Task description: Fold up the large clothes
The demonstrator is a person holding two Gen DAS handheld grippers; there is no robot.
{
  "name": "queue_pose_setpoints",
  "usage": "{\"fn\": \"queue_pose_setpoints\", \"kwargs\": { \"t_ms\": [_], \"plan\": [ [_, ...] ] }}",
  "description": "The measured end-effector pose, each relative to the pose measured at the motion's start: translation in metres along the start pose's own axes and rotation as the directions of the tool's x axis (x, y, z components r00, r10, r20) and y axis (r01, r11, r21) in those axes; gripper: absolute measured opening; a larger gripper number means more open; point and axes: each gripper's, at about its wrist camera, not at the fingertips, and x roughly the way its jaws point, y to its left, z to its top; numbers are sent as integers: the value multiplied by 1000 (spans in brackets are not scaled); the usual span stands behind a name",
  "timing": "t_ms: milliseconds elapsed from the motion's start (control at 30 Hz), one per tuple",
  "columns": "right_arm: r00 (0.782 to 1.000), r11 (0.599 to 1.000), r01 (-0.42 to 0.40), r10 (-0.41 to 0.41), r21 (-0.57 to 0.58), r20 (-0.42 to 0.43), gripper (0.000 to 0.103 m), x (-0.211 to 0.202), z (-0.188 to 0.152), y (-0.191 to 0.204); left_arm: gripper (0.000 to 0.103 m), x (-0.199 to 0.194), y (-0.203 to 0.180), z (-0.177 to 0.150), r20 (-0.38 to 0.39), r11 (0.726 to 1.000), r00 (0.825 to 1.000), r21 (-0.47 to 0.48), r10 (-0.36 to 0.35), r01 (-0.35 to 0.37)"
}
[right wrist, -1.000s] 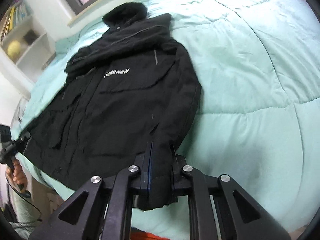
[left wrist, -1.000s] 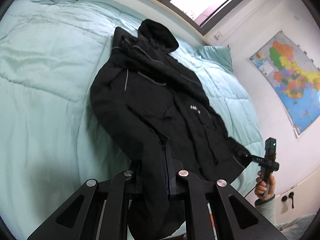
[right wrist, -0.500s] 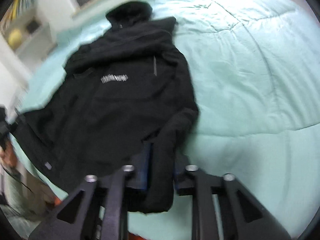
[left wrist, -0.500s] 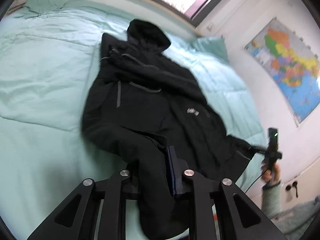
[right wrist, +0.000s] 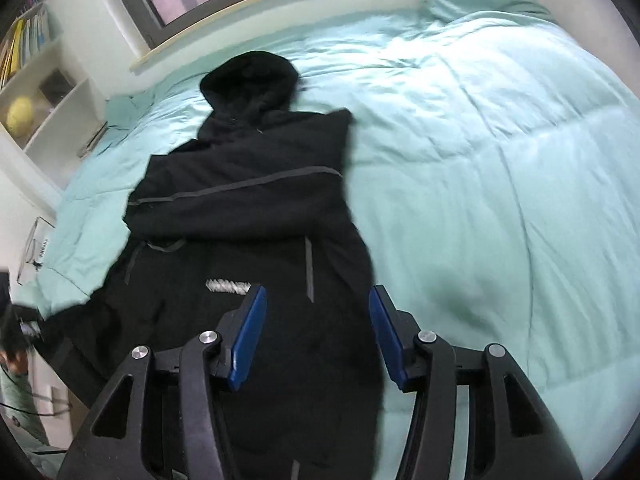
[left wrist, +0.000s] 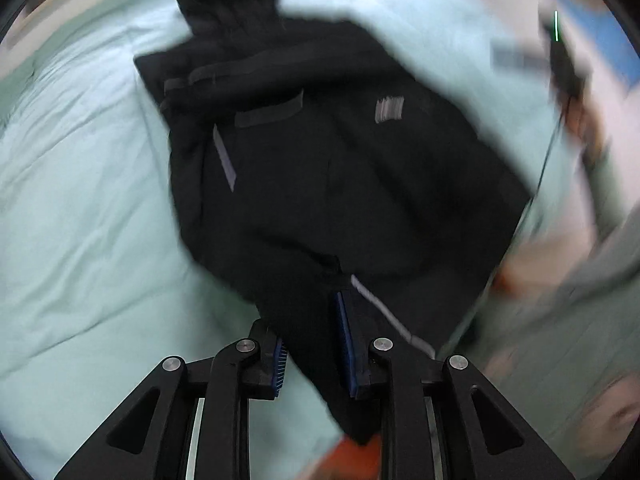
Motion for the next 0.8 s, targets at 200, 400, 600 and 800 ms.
{"fn": "queue_pose_setpoints", "kwargs": {
  "t_ms": [200,400,600,800],
  "plan": [
    [995,995,-99,99,16,3,56,-20,100,41,24,-60,3,34,39,997,997,-6,72,-72],
    [981,985,-168,171,-47,91,59,-58,179,83,28,-166,67,87,429,953,877,-289,216,-93],
    [994,996,-44,51,-73,102,70,-5,249,108,65,-163,161,192,540,856,793,-515,282,46],
    [987,984,144,-135,-104,86,70,109,309,99,65,-82,232,322,581,839,804,-494,125,227]
  ]
}}
